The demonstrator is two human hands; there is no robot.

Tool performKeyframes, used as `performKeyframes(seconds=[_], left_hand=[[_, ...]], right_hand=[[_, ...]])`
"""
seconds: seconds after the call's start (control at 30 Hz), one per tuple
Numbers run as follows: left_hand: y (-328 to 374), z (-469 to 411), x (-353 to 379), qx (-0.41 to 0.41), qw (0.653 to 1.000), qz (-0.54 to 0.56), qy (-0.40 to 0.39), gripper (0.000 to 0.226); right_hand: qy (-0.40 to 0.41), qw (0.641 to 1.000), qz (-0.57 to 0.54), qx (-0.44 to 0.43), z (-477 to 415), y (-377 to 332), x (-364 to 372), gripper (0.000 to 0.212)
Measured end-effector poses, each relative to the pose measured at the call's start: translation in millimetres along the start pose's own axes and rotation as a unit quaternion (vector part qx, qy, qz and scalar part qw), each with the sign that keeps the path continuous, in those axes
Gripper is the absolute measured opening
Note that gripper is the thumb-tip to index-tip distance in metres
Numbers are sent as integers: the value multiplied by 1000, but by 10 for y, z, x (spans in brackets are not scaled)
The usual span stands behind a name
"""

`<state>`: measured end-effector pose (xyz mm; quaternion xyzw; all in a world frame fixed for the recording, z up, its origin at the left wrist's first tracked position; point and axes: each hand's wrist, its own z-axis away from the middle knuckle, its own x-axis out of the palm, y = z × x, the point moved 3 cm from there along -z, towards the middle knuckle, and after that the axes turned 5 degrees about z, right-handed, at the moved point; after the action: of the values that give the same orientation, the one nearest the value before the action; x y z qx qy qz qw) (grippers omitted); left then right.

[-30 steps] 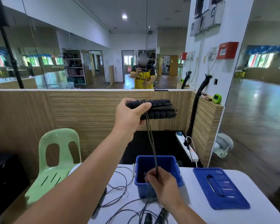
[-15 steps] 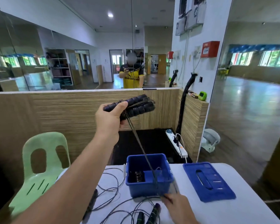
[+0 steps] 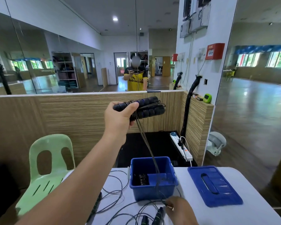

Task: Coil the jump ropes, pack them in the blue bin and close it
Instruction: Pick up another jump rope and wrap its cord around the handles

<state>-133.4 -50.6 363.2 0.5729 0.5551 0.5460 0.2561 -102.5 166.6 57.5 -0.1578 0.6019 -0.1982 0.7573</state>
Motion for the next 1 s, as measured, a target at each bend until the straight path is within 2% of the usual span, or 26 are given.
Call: performKeyframes(seconds=[0.07, 0.17, 0.23, 0.33, 0.4, 0.5, 0.57, 0.63, 0.83, 1.0], left_hand=[[-50, 24, 3, 7, 1000, -11, -8, 34], [-121, 56, 6, 16, 999, -26, -18, 34], [-164, 73, 6, 18, 999, -30, -24, 35], [-225, 98, 8, 8, 999, -23, -30, 34], [-253, 122, 21, 1, 999, -17, -35, 34], [-287, 172, 59, 4, 999, -22, -49, 35], [-309, 192, 74, 12, 998, -30, -57, 36], [-319, 194, 73, 17, 998, -30, -60, 36], [-346, 188, 24, -30, 998, -8, -56, 33], [-452, 212, -63, -104, 994, 20, -30, 36]], right_hand=[[62, 998, 12, -32, 1, -50, -72, 18], [62, 995, 18, -74, 102, -184, -232, 39], [92, 984, -40, -146, 180, -372, -419, 30], [128, 969, -160, -138, 297, -584, -640, 30], [118, 938, -293, -145, 342, -808, -817, 23], [77, 871, -440, -205, 490, -1289, -1165, 19], [46, 823, -519, -225, 592, -1544, -1327, 26], [24, 796, -563, -221, 638, -1692, -1390, 34], [10, 805, -551, -217, 696, -1711, -1233, 30], [12, 835, -508, -211, 771, -1645, -1049, 34]])
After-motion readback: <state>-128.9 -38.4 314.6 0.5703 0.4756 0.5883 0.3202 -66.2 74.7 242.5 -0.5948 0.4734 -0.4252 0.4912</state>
